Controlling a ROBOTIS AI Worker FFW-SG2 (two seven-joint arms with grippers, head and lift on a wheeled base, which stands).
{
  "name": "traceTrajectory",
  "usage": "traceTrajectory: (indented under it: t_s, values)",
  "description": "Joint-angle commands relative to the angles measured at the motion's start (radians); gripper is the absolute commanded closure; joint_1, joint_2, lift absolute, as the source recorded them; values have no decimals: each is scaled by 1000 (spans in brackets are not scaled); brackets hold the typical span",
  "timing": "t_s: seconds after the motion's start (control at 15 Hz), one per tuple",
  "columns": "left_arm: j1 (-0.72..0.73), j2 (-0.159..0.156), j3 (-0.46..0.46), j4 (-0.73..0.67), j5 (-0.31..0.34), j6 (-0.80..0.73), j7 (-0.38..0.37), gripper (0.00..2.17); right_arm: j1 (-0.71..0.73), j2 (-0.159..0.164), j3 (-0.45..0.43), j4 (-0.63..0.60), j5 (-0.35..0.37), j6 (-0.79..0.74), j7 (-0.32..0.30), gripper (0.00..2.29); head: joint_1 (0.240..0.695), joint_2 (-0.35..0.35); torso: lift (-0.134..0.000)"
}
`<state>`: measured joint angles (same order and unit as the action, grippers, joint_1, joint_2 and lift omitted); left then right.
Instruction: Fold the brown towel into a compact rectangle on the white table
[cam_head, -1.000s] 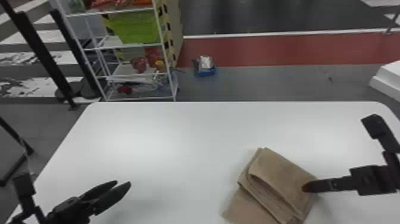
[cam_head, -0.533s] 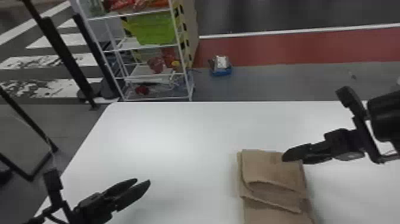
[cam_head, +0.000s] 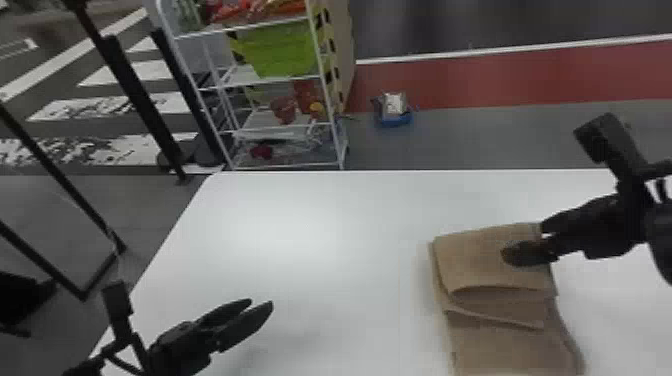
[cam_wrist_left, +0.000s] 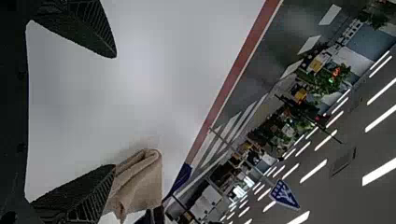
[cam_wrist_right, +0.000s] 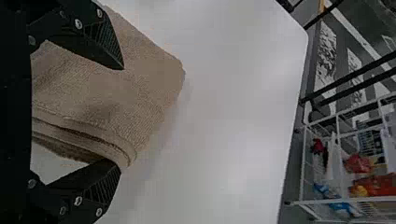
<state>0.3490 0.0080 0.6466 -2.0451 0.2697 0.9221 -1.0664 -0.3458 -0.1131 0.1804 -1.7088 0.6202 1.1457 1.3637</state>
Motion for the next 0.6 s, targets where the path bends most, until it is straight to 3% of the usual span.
traceTrajectory:
  t_s: [0.0,0.07,0.13,0.27,0.4,0.53]
  values:
    - [-5,0,-2,3,0,-2,0,33,142,-94,28,-233,64,-201,3,107,695,251,-124]
    - [-5,0,-7,3,0,-2,2,33,172,-129,45,-285,84,-217,3,110,695,236,-124]
    - [-7,0,-8,10,0,-5,2,33,185,-138,65,-290,107,-198,3,110,695,231,-124]
    - [-8,-2,-12,16,6,-18,0,33,189,-137,94,-232,153,-183,3,110,695,223,-124]
    - [-5,-2,-4,14,8,-15,-1,33,183,-140,100,-213,154,-211,3,110,695,215,-124]
    - [-1,-2,7,16,14,-15,-3,33,188,-168,113,-249,151,-422,3,113,695,213,-124]
